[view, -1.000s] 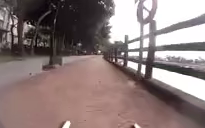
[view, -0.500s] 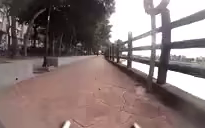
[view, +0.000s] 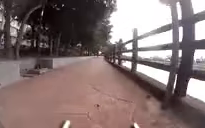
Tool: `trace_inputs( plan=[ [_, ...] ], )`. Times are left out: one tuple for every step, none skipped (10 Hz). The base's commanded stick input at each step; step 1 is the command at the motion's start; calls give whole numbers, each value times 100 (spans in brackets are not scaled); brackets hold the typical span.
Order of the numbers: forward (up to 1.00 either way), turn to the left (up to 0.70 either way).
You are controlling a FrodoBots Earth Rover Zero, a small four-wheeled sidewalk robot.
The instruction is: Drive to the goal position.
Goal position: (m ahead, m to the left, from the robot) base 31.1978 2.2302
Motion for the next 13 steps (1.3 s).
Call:
trace_inputs(
  plan=[
    [100, 0],
    [100, 0],
    [100, 0],
    [100, 0],
    [100, 0],
    [100, 0],
    [100, 0],
    [100, 0],
    [100, 0],
    [100, 0],
    [100, 0],
    [100, 0],
    [100, 0]
  ],
)
